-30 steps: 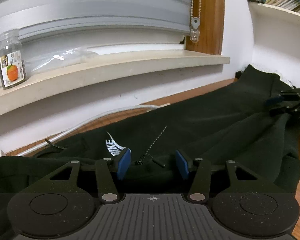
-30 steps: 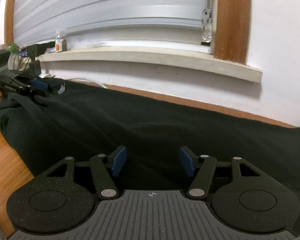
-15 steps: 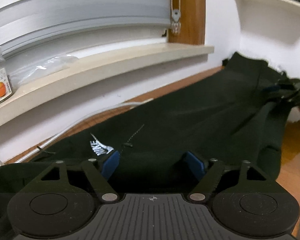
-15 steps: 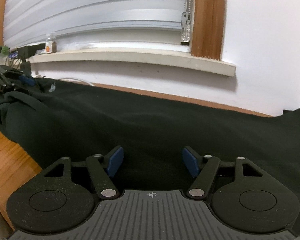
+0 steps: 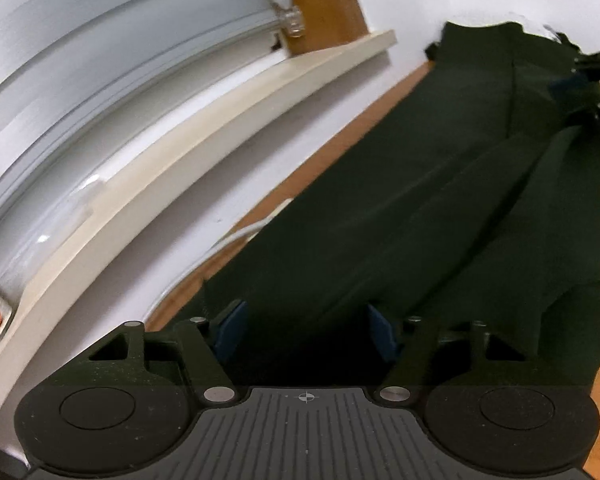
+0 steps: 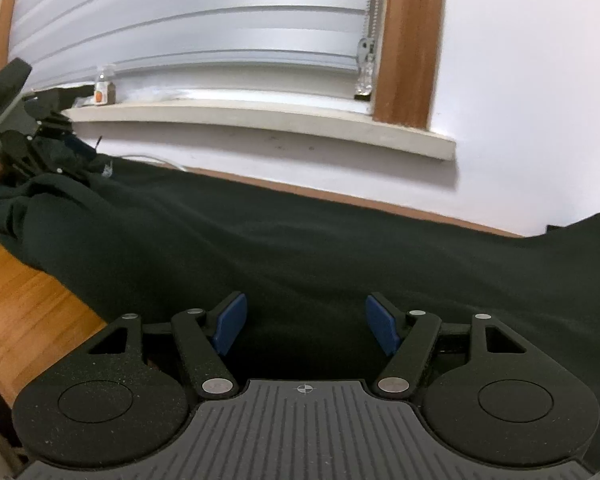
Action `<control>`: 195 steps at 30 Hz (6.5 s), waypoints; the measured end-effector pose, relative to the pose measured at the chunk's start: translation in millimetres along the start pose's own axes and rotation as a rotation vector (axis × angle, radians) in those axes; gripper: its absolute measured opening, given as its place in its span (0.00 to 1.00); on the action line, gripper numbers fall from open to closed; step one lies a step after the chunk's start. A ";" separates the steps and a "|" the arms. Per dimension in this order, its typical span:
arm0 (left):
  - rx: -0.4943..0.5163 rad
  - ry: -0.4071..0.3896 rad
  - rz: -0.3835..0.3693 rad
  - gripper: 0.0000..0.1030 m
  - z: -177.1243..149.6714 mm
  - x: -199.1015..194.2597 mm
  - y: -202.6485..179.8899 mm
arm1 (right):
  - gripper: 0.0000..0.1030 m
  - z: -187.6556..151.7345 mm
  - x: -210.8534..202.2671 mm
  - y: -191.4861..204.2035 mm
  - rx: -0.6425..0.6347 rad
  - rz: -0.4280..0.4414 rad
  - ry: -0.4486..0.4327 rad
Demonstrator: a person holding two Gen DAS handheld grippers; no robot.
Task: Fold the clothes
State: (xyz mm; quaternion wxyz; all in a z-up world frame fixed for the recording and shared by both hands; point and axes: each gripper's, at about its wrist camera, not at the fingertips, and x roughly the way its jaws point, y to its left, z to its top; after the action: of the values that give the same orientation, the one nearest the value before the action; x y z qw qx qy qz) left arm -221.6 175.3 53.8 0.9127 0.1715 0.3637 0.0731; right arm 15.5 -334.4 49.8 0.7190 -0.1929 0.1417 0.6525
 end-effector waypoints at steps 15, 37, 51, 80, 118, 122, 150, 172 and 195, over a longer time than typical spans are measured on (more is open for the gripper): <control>-0.186 -0.079 -0.055 0.08 -4.1 -16.0 22.4 | 0.70 -27.0 -27.0 -27.4 0.035 -0.064 0.009; -0.281 -0.260 -0.006 0.07 -9.0 -54.4 24.7 | 0.68 6.3 11.0 -76.8 -0.010 0.081 0.101; -0.312 -0.352 0.030 0.06 -10.1 -76.6 26.2 | 0.07 22.4 -28.3 -93.0 0.038 0.033 0.000; -0.401 -0.153 0.163 0.67 -37.5 -55.8 90.4 | 0.69 46.3 132.1 -11.4 -0.021 0.022 0.097; -0.484 0.017 0.381 0.66 -88.4 -81.4 147.3 | 0.78 39.4 132.6 -24.6 0.092 0.045 0.147; -0.568 -0.024 0.391 0.67 -110.4 -110.6 161.5 | 0.78 39.5 132.6 -25.4 0.091 0.047 0.146; -0.625 -0.110 0.470 0.68 -99.8 -141.8 104.9 | 0.79 40.1 132.3 -25.1 0.095 0.035 0.144; -0.440 -0.170 0.167 0.66 -38.3 -78.2 -58.7 | 0.56 38.3 56.0 89.3 -0.011 0.284 0.033; -0.688 -0.270 -0.002 0.09 -44.3 -125.8 -12.3 | 0.56 63.2 78.5 196.4 -0.082 0.622 0.045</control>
State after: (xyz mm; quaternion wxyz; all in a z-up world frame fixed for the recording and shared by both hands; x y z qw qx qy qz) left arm -343.2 142.9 99.6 0.9568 -0.1375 0.1943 0.1671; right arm -174.0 -221.2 51.9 0.4732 -0.1835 0.1831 0.8420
